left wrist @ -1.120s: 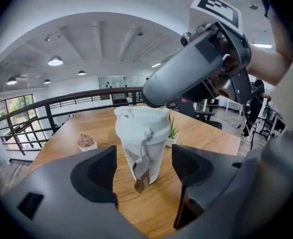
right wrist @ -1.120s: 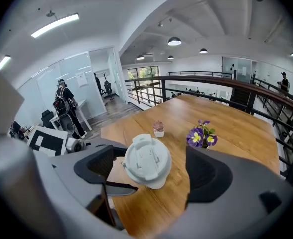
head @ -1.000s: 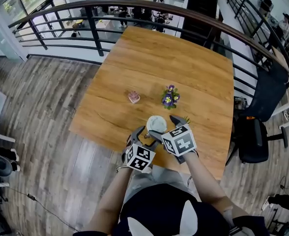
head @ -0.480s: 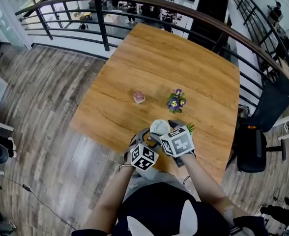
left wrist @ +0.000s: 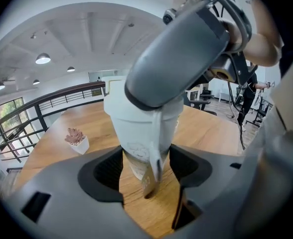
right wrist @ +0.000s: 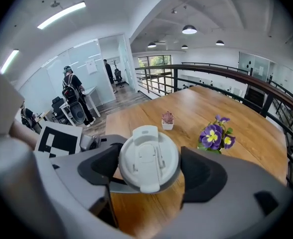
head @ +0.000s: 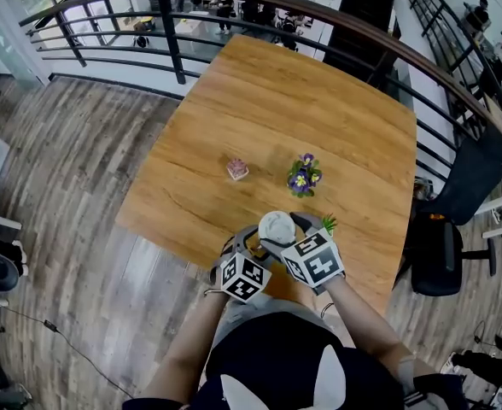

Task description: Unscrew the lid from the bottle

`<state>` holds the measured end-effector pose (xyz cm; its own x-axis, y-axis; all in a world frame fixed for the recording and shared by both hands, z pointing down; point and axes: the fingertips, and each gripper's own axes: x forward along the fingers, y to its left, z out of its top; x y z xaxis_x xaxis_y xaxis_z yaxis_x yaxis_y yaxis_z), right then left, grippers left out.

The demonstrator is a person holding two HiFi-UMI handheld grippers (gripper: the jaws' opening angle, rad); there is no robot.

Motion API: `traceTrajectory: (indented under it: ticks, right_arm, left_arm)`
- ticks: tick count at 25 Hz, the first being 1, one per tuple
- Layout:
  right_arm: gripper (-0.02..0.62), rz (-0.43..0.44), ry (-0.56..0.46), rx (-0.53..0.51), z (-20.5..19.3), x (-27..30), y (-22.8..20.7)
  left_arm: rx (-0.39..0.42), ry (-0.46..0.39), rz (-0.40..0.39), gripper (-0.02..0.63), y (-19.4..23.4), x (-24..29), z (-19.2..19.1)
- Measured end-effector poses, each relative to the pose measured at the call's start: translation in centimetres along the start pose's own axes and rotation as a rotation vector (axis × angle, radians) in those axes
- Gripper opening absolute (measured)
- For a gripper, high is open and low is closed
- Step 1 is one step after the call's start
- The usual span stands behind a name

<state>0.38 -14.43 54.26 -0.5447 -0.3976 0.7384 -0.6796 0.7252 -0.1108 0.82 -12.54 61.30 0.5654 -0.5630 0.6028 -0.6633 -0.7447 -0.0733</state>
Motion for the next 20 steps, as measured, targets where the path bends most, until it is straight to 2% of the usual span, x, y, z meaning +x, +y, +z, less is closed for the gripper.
traceTrajectory:
  ticks: [5,9,12,15,20]
  right_arm:
    - [0.393,0.012,0.036,-0.019,-0.3,-0.3,0.0]
    - [0.42,-0.073,0.072,0.039,0.0,0.5,0.1]
    - [0.43,-0.13,0.012,0.021,0.6,0.9,0.3]
    - [0.417,-0.101,-0.034,-0.045,0.9,0.9,0.7]
    - [0.41,-0.035,-0.013,-0.067,0.5,0.7,0.1]
  left_arm:
    - [0.001,0.009,-0.002,0.304,-0.2,-0.1,0.2]
    - [-0.004,0.013,0.005,0.304,-0.1,-0.2,-0.1]
    - [-0.026,0.013,0.008,0.304,0.0,-0.3,-0.2]
    - [-0.045,0.008,-0.002,0.302,0.2,-0.4,-0.3]
    - [-0.025,0.02,-0.019,0.296,0.1,-0.1,-0.2]
